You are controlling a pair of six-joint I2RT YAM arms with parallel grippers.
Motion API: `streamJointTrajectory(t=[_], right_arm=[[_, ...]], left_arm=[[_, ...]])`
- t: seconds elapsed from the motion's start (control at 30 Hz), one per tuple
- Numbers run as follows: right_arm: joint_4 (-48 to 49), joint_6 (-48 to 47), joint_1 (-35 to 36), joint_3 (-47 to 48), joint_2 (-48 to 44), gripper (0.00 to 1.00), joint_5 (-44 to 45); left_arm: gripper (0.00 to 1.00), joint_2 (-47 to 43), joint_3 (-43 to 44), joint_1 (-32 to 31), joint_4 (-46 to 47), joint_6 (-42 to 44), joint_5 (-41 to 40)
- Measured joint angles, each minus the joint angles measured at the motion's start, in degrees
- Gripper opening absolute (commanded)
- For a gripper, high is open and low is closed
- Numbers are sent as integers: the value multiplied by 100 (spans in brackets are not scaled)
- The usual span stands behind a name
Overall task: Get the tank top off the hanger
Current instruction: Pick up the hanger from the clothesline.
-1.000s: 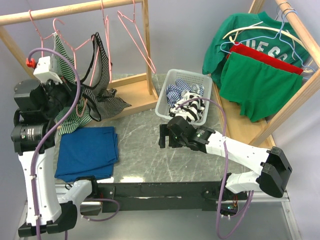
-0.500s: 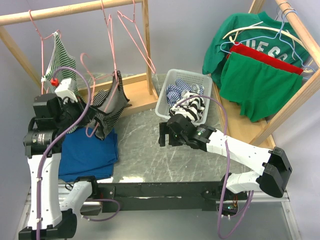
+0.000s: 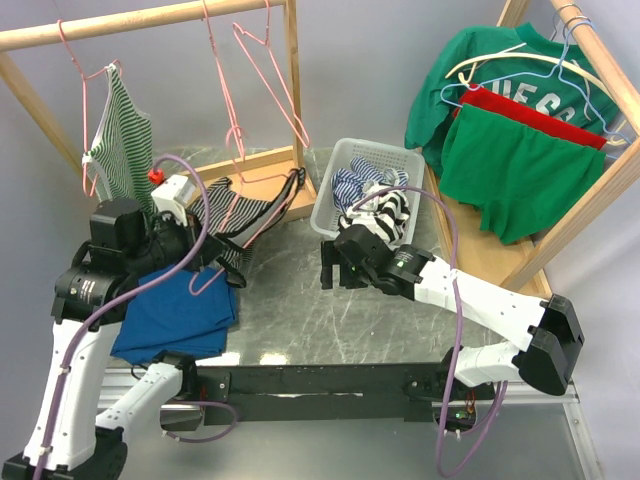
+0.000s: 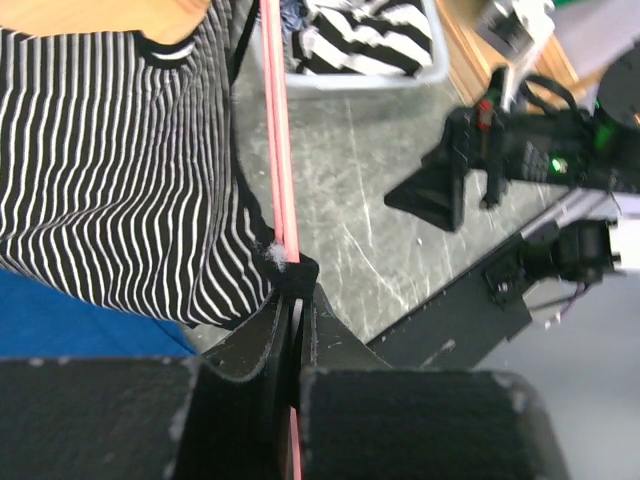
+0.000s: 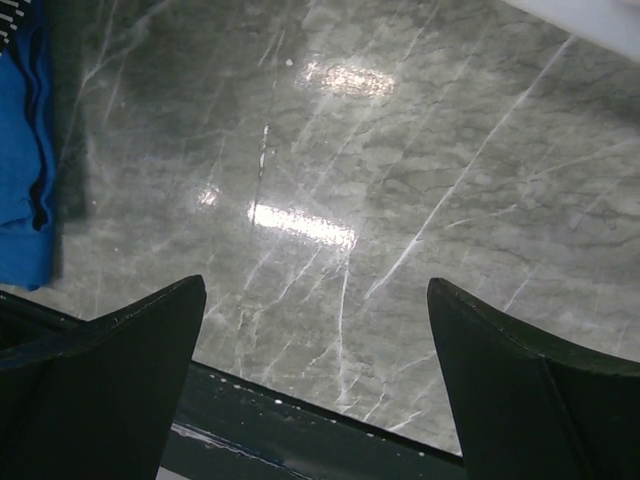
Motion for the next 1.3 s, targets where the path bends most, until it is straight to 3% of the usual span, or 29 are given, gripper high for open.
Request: streamJointTrajectory(t=[0.23, 0.4, 0.63, 0.87, 1.13, 1.3], right_arm=[[-136, 293, 0, 20, -240, 99, 470], [70, 619, -15, -133, -1209, 85, 1001], [1001, 684, -535, -577, -2299, 78, 1178], [1792, 614, -894, -568, -1537, 70, 708], [1987, 459, -896, -280, -586, 62, 575], [2028, 323, -935, -70, -450, 43, 682]], left_arm=[[1, 107, 28, -678, -83, 125, 70], [1, 385, 236, -1097, -236, 221, 214], [1, 424, 238, -1346, -315, 302, 439], [1, 372, 238, -1423, -365, 302, 608], [1, 260, 236, -1434, -372, 302, 691], [1, 260, 223, -1436, -372, 302, 715]])
